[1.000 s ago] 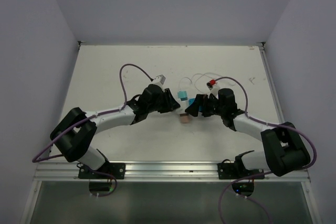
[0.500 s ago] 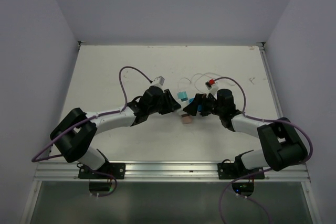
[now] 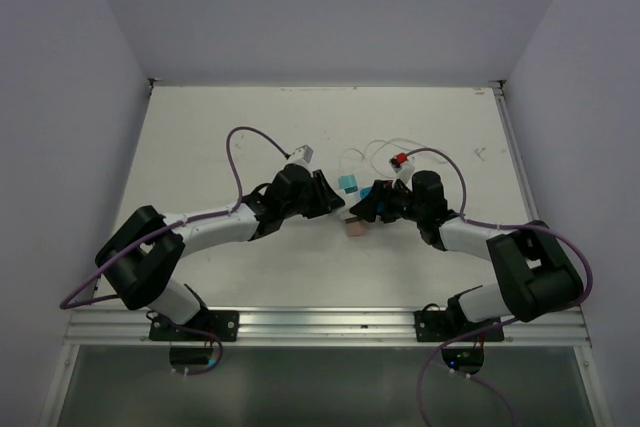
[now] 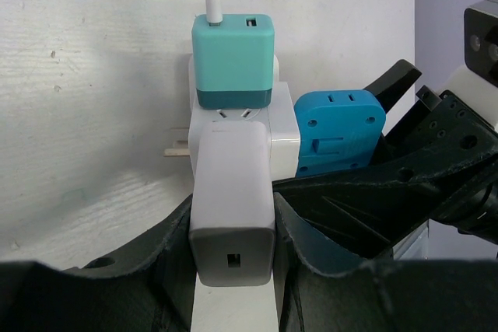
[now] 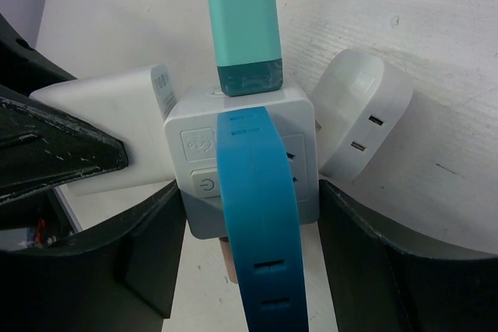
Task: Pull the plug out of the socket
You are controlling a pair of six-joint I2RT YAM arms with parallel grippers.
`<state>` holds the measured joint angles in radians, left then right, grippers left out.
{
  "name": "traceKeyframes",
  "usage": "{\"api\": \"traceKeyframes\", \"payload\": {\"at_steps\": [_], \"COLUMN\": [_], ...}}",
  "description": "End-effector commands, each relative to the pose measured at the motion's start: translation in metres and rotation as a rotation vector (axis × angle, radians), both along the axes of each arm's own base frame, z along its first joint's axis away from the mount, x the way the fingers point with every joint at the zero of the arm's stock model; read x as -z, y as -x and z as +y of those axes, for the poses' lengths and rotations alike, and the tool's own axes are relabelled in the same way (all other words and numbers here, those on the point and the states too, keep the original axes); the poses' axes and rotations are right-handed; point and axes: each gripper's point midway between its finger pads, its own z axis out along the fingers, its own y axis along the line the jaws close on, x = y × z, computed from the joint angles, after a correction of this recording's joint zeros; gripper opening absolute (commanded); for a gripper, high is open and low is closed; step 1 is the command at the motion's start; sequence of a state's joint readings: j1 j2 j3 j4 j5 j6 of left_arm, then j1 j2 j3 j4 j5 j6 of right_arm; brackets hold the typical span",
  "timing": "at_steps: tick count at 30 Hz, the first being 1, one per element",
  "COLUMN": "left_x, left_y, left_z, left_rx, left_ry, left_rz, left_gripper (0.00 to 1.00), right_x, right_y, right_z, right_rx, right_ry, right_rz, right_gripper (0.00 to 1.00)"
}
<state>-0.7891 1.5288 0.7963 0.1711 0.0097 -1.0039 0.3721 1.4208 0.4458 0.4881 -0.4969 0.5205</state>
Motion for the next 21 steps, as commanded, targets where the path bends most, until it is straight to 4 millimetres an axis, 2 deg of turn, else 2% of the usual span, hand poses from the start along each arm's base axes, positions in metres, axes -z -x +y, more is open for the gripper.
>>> {"api": "traceKeyframes", "payload": {"at_steps": [1,2,3,5,6,8,21], "left_x": [-0.054,-0.054,-0.055,-0.057,-0.058,-0.061,-0.088], "left_y": [-0.015,-0.015,-0.015,-0.015,-0.015,-0.014,-0.013], "left_z": [-0.013,-0.013,-0.013,-0.013,-0.013,-0.014,-0.002], "left_rx": [-0.028,-0.029,-0.030,-0.026,-0.025,-0.019,-0.041], "left_ry": [0.136,0.136,0.139,0.142,0.141,0.144,0.140], "left_rz": [-0.129,-0.131,-0.132,-0.136,-0.138,-0.142,-0.239], "left_gripper": [0.00,0.00,0.00,0.00,0.00,0.00,0.00], "right_x": [-0.004,-0.003,-0.001,0.002,0.003,0.006,0.036], "right_y": [0.000,0.000,0.001,0.001,0.000,0.000,-0.007], "right_z": [0.005,0.004,0.004,0.002,0.001,-0.001,-0.030], "right_rx": [-0.032,-0.031,-0.031,-0.025,-0.023,-0.017,0.136], "right_ry": [-0.013,-0.009,-0.003,0.009,0.015,0.028,0.188], "right_rz": [-0.035,-0.037,-0.031,-0.032,-0.031,-0.029,0.068], "right_gripper": [0.54,0.49,0.37,0.24,0.11,0.01,0.00]}}
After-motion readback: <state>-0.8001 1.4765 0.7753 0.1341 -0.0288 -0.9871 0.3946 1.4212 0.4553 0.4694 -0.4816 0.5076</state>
